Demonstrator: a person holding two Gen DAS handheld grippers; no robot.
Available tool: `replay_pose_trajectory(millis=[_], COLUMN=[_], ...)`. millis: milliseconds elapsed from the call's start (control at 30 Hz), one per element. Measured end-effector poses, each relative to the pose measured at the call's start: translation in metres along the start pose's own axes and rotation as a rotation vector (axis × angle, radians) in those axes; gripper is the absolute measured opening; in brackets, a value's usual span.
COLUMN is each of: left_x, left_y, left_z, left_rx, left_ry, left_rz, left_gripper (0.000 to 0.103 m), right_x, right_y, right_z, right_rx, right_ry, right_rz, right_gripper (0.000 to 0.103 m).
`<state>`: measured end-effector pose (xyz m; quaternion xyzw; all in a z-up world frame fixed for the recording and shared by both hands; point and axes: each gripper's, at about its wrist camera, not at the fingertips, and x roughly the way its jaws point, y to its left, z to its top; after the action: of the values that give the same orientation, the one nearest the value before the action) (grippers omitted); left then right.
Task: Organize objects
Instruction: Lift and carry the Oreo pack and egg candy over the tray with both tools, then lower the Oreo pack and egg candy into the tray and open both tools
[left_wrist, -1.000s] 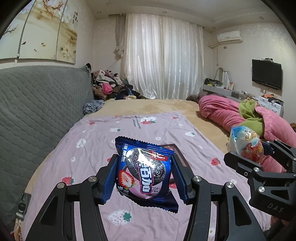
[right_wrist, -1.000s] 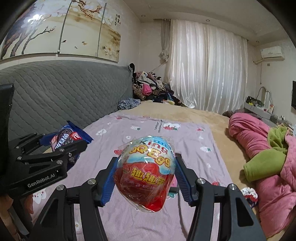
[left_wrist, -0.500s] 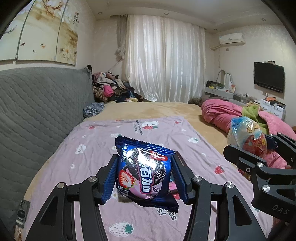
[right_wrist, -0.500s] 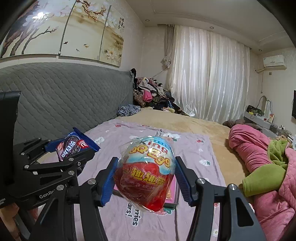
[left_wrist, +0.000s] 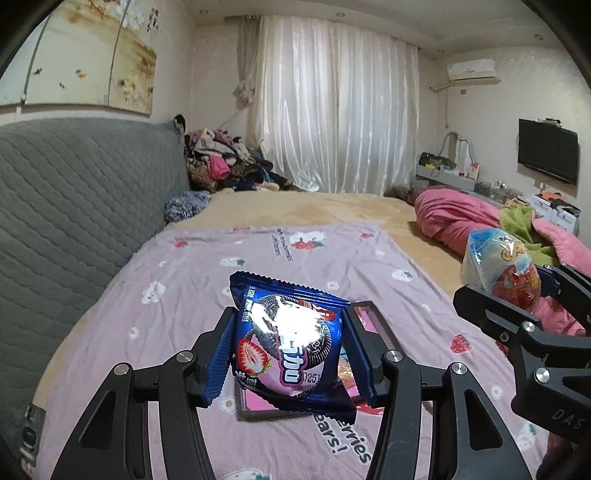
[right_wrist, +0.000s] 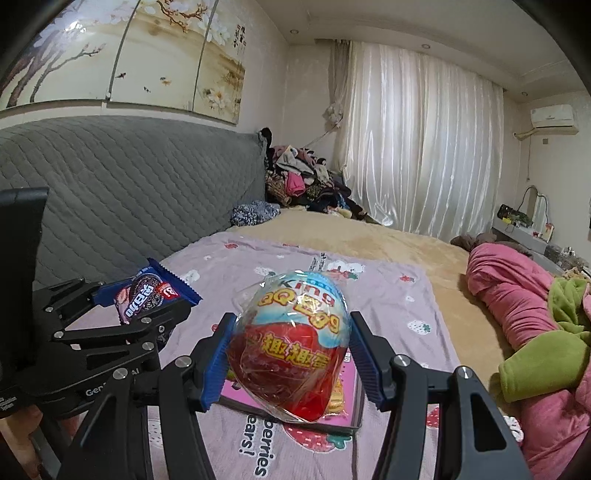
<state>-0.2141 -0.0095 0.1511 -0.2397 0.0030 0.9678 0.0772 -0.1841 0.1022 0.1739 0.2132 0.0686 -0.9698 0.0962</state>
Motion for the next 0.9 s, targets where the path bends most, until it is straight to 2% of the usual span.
replay_pose_trajectory(millis=[300,567,900], left_x=[0.098,0.179,0.225], left_y=[0.012,0.005,-0.006], left_z=[-0.031,-0.074,-0.108], left_rx=[-0.034,-0.035,0.003], left_ry=[0.094,0.184,0.223], left_rz=[-0.016,-0.023,-0.059], left_gripper=[0.057,0.057,0.057], right_x=[0.086,0.158,0.22], right_y=[-0.017,-0.026,-0.043], right_z=[-0.031,-0.073,-0.122], right_rx=[0.006,0.036,0.058], right_ry=[0.1,0.194,0.276], right_rz=[-0.009,0.005,-0.038], right_gripper=[0.06,0.06,0.06])
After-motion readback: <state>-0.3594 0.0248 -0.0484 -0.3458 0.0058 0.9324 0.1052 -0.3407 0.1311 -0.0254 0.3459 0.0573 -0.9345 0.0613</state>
